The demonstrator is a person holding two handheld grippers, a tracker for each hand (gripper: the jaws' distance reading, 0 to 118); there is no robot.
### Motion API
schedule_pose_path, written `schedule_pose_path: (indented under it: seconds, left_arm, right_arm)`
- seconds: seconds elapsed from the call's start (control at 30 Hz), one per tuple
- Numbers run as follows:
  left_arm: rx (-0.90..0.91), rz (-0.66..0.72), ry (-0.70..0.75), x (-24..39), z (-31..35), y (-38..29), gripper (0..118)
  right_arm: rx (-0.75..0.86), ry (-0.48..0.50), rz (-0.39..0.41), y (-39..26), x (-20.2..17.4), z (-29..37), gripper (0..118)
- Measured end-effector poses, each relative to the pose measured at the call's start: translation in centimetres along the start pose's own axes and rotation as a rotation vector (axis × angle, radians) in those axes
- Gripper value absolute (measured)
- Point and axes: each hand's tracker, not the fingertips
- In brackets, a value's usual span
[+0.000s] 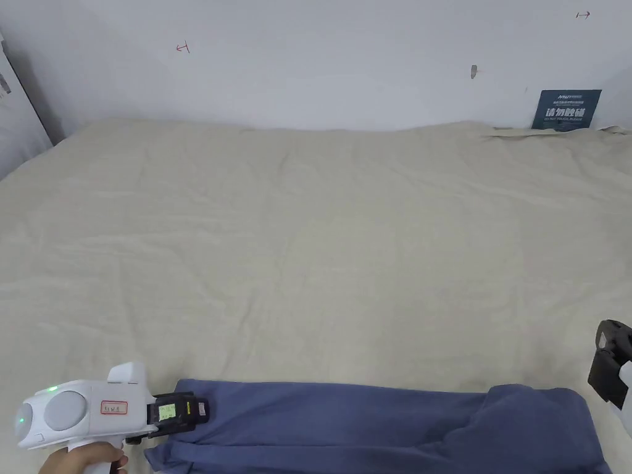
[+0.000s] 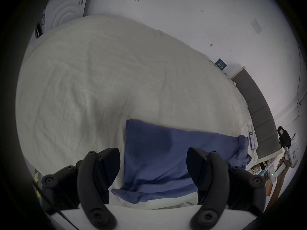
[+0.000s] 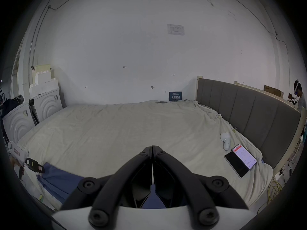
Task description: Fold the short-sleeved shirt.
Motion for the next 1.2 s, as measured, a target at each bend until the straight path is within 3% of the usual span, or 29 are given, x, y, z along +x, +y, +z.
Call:
schedule_pose_path:
  seconds: [0.1, 0.2, 0.3, 0.33, 0.4, 0.6, 0.87, 1.2]
  left_arm:
    - [-0.006, -0.023, -0.010, 0.2, -0.6, -0.4, 84]
    - [-0.017, -0.036, -0.003, 0.3, -1.2, -0.7, 63]
    - [-0.013, -0.053, 0.014, 0.1, -1.4, -0.7, 55]
    - [-0.011, -0.048, 0.017, 0.1, -1.3, -0.7, 46]
    - [0.016, -0.023, -0.041, -0.1, -1.2, -0.7, 14]
    - [0.005, -0.081, -0.003, 1.7, -1.1, -0.9, 2]
    - [0.049, -0.102, 0.002, 2.0, 4.0, 0.2, 0]
    - [0.068, -0.070, 0.179, 1.0, 8.9, 1.3, 0]
  right_arm:
    - [-0.017, -0.003, -0.001, -0.4, 0.1, -0.2, 0]
    - [-0.029, -0.006, -0.005, -0.6, 0.2, -0.3, 0]
    - [-0.036, -0.006, -0.012, -0.8, 0.3, -0.3, 0]
    - [-0.037, -0.006, -0.013, -0.8, 0.4, -0.3, 0]
    - [-0.038, -0.007, -0.014, -0.8, 0.3, -0.3, 0]
    - [-0.042, -0.003, -0.021, -0.7, 0.3, -0.4, 0]
    - [-0.036, 0.011, -0.020, -0.4, 0.1, -0.4, 0]
    - [-0.029, 0.029, -0.024, -0.3, 0.3, -0.3, 0]
